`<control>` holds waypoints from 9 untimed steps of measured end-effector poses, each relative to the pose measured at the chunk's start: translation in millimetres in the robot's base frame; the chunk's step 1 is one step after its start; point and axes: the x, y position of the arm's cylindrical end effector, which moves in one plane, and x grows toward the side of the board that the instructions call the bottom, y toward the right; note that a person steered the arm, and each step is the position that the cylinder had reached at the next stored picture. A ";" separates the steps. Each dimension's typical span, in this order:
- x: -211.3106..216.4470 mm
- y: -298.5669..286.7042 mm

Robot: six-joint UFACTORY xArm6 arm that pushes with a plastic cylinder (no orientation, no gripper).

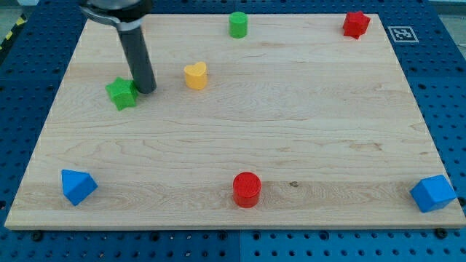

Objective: Move the green star towards the yellow heart

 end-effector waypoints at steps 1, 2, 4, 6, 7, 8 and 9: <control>-18.7 -2.9; -20.2 -36.7; -11.5 -127.4; 13.7 -127.1; 15.4 -94.0; 15.4 -37.1; 19.7 -18.9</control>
